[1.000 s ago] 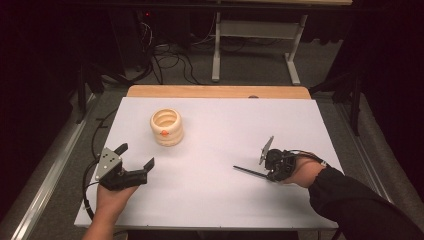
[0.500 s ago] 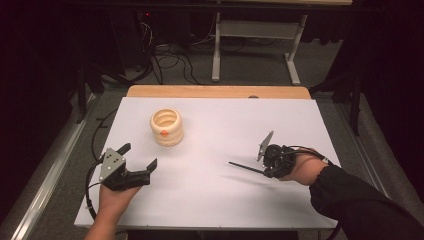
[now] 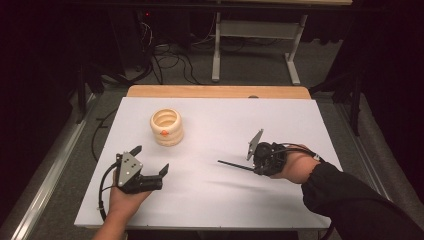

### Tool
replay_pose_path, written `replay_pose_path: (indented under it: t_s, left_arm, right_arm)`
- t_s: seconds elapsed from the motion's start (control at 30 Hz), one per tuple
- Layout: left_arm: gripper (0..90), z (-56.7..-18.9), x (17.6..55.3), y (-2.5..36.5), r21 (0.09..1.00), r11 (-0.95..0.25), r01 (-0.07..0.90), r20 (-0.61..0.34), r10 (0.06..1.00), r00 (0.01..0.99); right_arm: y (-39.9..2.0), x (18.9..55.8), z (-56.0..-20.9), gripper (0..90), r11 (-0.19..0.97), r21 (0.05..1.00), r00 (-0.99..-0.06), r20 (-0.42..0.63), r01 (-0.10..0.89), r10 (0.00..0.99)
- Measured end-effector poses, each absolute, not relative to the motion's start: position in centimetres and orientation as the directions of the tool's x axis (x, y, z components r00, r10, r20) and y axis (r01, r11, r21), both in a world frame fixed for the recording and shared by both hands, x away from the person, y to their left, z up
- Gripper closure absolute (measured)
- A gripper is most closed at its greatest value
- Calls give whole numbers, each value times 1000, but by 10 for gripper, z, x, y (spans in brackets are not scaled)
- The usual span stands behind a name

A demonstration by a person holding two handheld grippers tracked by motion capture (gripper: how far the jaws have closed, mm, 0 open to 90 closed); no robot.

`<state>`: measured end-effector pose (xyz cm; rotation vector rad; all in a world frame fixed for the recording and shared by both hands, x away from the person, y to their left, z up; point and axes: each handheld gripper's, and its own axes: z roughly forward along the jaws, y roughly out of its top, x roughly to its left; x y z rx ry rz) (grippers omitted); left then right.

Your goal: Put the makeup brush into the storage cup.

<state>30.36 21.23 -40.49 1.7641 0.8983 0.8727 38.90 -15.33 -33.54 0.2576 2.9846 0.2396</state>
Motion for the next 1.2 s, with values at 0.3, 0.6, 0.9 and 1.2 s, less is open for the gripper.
replay_pose_path:
  t_s: [0.3,0.6,0.9,1.2]
  left_arm:
    - [1,-420,307,194,897,-383,218,245,845,475]
    - [1,-430,312,179,850,-474,231,321,812,488]
    - [1,-434,312,169,815,-538,215,385,780,494]
    - [3,-438,312,163,765,-614,192,468,736,488]
  right_arm:
    - [-150,387,-334,864,972,179,-977,-125,150,174]
    - [-145,386,-335,863,973,181,-978,-129,142,166]
    - [-140,388,-336,863,977,174,-981,-126,127,150]
    - [-133,387,-339,864,979,165,-983,-122,117,138]
